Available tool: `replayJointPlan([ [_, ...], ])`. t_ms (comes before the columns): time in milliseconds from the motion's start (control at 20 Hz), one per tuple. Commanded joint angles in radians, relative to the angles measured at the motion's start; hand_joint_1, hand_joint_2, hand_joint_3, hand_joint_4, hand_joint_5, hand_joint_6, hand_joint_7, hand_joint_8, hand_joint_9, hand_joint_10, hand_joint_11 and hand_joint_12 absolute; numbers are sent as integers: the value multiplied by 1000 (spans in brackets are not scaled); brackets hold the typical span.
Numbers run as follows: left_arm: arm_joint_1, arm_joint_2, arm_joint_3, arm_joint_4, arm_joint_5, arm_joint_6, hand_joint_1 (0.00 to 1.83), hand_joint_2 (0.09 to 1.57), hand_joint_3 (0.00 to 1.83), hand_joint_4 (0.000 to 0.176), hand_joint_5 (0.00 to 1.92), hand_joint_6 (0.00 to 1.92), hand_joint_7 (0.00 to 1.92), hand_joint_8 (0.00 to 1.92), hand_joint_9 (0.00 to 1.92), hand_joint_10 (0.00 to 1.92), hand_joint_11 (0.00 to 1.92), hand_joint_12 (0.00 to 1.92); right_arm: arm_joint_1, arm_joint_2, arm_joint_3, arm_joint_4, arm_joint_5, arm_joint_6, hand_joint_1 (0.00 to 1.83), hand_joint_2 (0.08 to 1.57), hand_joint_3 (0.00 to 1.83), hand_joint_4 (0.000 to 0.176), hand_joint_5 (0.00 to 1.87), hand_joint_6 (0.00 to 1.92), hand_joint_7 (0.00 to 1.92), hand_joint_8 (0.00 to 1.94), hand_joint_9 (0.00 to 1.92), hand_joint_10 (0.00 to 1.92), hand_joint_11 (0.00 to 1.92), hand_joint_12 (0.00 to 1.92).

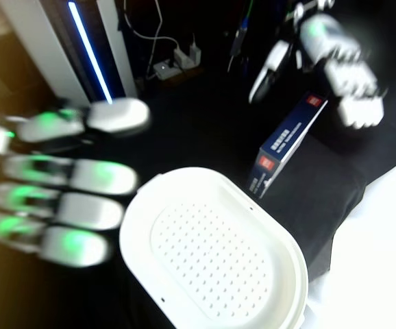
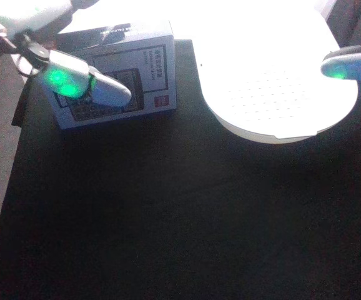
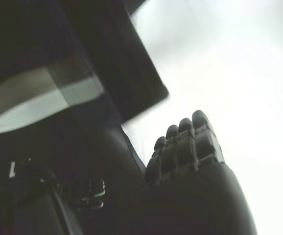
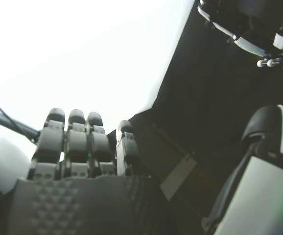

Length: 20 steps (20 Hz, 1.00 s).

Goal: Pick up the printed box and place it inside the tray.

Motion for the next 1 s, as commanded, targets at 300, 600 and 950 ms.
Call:
replayJointPlan([
  [300,-32,-98,124,0,58,-1,691,671,0,17,0,0,193,3,205,6,0,347,63,-44,19,-57,45,5,696,522,33,170,0,0,0,0,0,0,0,309],
  [600,-31,-146,169,0,111,-1,1197,991,2,0,1147,420,1441,193,1454,557,1185,1271,64,-57,19,-73,45,8,719,534,5,176,0,0,0,0,0,0,0,251],
  [950,-15,-142,153,0,66,-3,1183,1078,1,0,1052,846,1329,694,1459,970,1360,1383,64,-59,18,-73,45,11,477,593,11,176,0,0,78,4,59,3,0,565],
])
